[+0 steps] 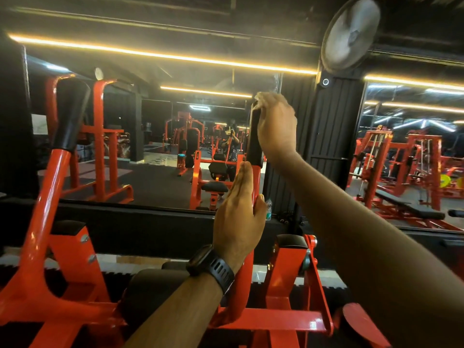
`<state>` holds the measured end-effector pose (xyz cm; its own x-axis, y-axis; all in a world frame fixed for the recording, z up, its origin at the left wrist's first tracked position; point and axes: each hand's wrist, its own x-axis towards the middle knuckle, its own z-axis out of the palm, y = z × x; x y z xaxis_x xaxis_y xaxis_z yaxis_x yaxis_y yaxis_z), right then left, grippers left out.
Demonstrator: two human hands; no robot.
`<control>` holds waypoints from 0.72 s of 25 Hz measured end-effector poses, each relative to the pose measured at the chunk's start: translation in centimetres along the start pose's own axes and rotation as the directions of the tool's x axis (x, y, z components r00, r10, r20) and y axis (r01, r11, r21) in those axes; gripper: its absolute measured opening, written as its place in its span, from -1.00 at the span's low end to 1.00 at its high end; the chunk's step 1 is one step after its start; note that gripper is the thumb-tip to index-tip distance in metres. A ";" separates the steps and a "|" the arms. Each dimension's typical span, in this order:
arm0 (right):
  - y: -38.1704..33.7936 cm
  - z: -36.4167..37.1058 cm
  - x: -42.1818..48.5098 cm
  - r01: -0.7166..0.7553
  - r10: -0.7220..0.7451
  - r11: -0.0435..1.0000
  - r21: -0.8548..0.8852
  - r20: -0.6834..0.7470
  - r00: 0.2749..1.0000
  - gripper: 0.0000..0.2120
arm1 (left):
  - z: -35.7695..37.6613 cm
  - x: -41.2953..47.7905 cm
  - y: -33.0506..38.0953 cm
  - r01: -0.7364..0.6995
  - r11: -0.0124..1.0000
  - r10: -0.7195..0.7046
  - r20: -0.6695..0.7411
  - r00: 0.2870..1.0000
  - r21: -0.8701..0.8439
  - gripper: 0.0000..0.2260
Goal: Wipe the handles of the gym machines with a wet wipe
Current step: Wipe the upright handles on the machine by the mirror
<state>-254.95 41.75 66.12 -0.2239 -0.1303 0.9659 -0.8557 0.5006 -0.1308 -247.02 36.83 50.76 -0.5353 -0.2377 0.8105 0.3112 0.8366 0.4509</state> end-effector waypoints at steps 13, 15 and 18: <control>1.2 -0.1 -1.0 -0.445 0.468 0.719 0.534 0.103 0.878 -0.78 | -0.2 -0.1 0.3 0.024 1.000 -0.024 -0.009 1.000 -0.003 -0.33; 1.1 -0.2 -0.8 -0.488 0.521 0.629 0.605 0.137 0.842 -0.81 | -0.2 -0.1 0.4 0.035 0.999 -0.035 -0.007 0.999 0.004 -0.34; 1.2 0.1 -2.2 -0.465 0.509 0.650 0.601 0.110 0.854 -0.83 | -0.2 -0.2 0.4 0.024 1.000 -0.024 -0.010 1.000 0.004 -0.32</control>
<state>-255.57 42.54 63.79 -0.6776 0.0492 0.7338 -0.7328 -0.1285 -0.6682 -246.57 37.14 50.84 -0.5346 -0.2630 0.8031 0.2953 0.8323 0.4691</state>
